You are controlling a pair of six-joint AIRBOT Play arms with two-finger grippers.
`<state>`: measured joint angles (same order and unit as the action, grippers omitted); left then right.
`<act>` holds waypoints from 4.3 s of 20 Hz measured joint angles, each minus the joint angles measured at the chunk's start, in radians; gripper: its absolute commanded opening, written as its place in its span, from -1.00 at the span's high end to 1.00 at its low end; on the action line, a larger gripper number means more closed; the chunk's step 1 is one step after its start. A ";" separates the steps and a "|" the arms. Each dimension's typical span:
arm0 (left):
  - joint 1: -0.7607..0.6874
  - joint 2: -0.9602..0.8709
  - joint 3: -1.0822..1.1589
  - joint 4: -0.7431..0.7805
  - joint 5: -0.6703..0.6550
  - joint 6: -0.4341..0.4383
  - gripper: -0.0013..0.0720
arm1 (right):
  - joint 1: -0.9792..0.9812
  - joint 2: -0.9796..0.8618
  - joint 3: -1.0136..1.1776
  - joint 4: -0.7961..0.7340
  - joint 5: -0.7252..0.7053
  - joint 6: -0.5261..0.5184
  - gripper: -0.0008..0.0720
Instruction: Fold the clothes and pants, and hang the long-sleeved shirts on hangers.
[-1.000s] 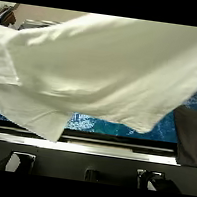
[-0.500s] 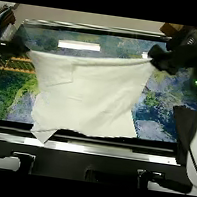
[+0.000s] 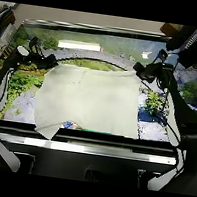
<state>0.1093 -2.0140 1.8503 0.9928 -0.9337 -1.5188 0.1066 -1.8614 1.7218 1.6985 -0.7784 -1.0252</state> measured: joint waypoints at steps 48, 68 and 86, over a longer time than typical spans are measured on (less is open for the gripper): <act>0.452 1.070 -1.175 -0.040 -0.308 0.139 -0.85 | -0.482 0.480 -1.146 0.584 -0.434 -0.853 0.88; 0.451 0.912 -1.339 -0.031 -0.188 0.264 -0.84 | -0.482 0.566 -1.147 0.581 -0.475 -0.837 0.88; 0.390 0.870 -1.328 -0.132 -0.096 0.289 0.93 | -0.482 0.739 -1.127 0.647 -0.475 -0.877 0.88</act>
<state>0.4992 -1.1442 0.5228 0.8612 -1.0298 -1.2297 -0.3752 -1.1229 0.5945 2.3451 -1.2533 -1.9018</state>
